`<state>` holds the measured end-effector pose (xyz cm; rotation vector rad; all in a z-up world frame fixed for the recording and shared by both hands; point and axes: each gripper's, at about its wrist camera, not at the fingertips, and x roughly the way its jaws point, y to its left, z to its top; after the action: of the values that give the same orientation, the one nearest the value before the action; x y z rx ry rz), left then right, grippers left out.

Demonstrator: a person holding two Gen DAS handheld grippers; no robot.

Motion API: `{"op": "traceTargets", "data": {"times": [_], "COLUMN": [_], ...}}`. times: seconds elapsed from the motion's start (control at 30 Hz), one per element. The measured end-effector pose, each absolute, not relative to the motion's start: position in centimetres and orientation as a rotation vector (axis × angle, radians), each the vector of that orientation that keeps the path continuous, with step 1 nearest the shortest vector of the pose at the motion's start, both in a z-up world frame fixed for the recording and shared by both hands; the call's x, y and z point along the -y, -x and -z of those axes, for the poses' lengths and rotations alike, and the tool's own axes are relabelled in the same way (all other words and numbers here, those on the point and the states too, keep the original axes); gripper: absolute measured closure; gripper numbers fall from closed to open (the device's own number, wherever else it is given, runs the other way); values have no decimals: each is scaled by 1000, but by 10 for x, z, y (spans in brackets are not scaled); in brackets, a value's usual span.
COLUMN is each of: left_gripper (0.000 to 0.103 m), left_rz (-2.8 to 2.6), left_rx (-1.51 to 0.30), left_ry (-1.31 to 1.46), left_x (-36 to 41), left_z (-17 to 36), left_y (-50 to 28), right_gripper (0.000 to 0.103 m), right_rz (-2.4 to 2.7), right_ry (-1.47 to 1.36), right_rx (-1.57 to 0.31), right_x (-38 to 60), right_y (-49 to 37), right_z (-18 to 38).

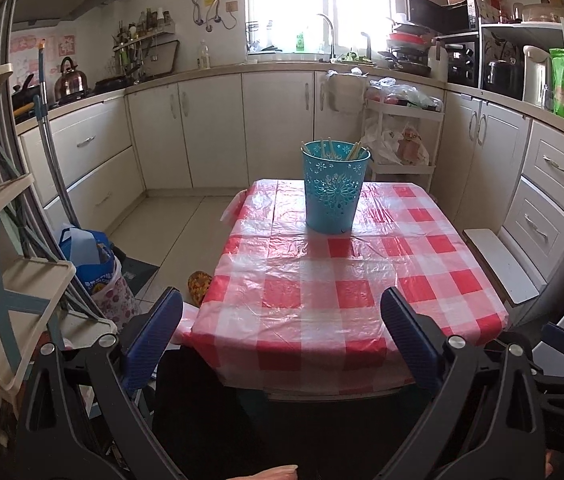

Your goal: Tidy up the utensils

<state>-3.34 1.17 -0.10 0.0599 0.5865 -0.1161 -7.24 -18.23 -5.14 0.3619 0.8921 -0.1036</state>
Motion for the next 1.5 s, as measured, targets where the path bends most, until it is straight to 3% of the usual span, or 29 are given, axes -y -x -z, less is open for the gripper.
{"op": "traceTargets", "data": {"times": [1.5], "left_gripper": [8], "left_rz": [162], "left_rx": [-638], "left_ry": [-3], "left_x": [-35], "left_z": [8], "left_y": [65], "right_gripper": [7], "right_rz": [88], "right_ry": [-248], "right_rx": [-889], "right_x": [150], "right_y": [94], "right_z": [41]}}
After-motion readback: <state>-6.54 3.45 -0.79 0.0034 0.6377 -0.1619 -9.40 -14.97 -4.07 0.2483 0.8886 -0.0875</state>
